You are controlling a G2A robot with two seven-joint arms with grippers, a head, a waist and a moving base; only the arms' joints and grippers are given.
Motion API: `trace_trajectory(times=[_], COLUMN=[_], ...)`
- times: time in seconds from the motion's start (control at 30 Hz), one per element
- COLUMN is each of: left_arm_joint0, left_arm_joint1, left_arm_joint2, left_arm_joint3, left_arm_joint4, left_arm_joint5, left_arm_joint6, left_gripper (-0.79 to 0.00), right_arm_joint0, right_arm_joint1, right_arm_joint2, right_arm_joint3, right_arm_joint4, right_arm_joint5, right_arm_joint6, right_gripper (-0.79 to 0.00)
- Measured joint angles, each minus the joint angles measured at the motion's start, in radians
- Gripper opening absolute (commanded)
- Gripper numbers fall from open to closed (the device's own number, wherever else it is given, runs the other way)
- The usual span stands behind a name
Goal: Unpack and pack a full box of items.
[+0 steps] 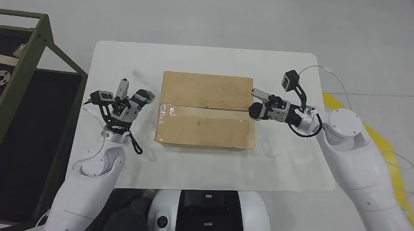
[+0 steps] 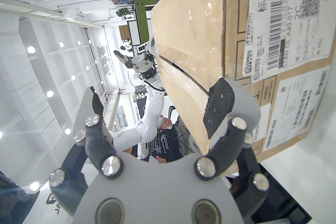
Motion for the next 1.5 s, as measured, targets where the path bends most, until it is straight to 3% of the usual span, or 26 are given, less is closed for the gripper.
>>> trace_trajectory(times=[0.47,1.0,1.33,1.5], left_arm_joint0=[0.028,0.010,0.007,0.026], left_arm_joint1=[-0.012,-0.024,-0.031,-0.035], left_arm_joint2=[-0.005,0.039,0.061,0.028], left_arm_joint3=[-0.097,-0.166,-0.198,-0.206], left_arm_joint4=[0.064,0.358,0.475,0.401], left_arm_joint5=[0.001,0.191,0.210,0.131], left_arm_joint6=[-0.072,-0.059,-0.046,-0.004], left_gripper=[0.000,0.000,0.000,0.000], right_arm_joint0=[0.000,0.000,0.000,0.000], right_arm_joint1=[0.000,0.000,0.000,0.000], right_arm_joint2=[0.000,0.000,0.000,0.000], right_arm_joint3=[0.000,0.000,0.000,0.000], right_arm_joint4=[0.000,0.000,0.000,0.000], right_arm_joint5=[0.000,0.000,0.000,0.000], right_arm_joint6=[0.000,0.000,0.000,0.000], right_gripper=[0.000,0.000,0.000,0.000])
